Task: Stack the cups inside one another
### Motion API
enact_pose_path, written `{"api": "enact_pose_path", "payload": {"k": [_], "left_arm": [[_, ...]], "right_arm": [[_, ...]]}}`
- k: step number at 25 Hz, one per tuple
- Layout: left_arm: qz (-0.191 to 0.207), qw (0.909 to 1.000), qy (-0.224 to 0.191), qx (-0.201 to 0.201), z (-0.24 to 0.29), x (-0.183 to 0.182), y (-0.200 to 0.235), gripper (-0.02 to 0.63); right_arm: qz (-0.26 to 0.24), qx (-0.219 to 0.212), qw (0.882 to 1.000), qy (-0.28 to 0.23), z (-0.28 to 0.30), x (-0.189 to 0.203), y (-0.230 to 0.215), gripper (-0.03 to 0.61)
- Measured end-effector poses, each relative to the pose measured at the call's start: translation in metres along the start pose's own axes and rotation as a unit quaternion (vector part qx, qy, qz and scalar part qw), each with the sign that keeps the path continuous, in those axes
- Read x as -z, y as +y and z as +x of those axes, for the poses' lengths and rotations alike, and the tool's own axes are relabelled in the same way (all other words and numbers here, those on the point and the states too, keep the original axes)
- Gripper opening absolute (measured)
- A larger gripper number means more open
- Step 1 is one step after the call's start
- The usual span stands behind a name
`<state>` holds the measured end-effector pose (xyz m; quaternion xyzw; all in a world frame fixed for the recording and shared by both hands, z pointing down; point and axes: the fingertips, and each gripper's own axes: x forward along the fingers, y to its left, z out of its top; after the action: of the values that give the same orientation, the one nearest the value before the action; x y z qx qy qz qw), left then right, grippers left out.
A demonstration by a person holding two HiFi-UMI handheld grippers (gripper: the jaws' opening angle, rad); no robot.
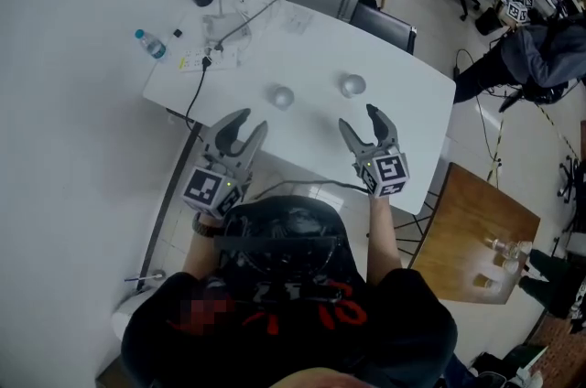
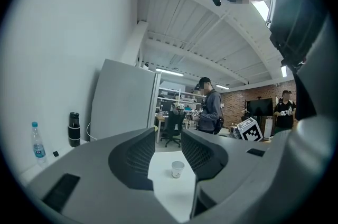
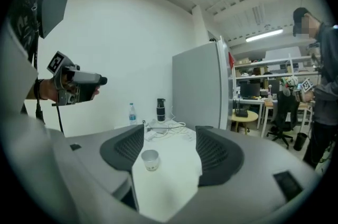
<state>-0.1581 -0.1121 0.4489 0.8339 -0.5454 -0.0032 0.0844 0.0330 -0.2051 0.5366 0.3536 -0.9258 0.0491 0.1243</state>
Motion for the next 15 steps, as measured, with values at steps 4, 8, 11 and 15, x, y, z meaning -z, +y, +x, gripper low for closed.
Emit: {"api": "enact_pose_path", "payload": {"k": [4,8,11,15], "left_arm": [[-0.007,0.9999,0.007,-0.01,-0.006,0.006,0.007,0.161],[-0.007,0.9997,-0.007,-0.024,-0.014,0.003,0.013,0.158],[-0.012,0.9991,-0.008,-0.041,-0.023,0.003,0.024,0.158],[-0.014,0.9974,-0.021,-0.067,-0.034,0.002,0.037,0.158]], "right_arm": [[0.013,-0.039,0.998,0.042,0.028,0.026,0.019,0.331],[0.023,-0.077,0.993,0.089,0.057,0.06,0.035,0.333],[0.008,-0.102,0.988,0.12,0.08,0.079,0.047,0.351],[0.001,-0.129,0.979,0.158,0.106,0.107,0.057,0.383]]}}
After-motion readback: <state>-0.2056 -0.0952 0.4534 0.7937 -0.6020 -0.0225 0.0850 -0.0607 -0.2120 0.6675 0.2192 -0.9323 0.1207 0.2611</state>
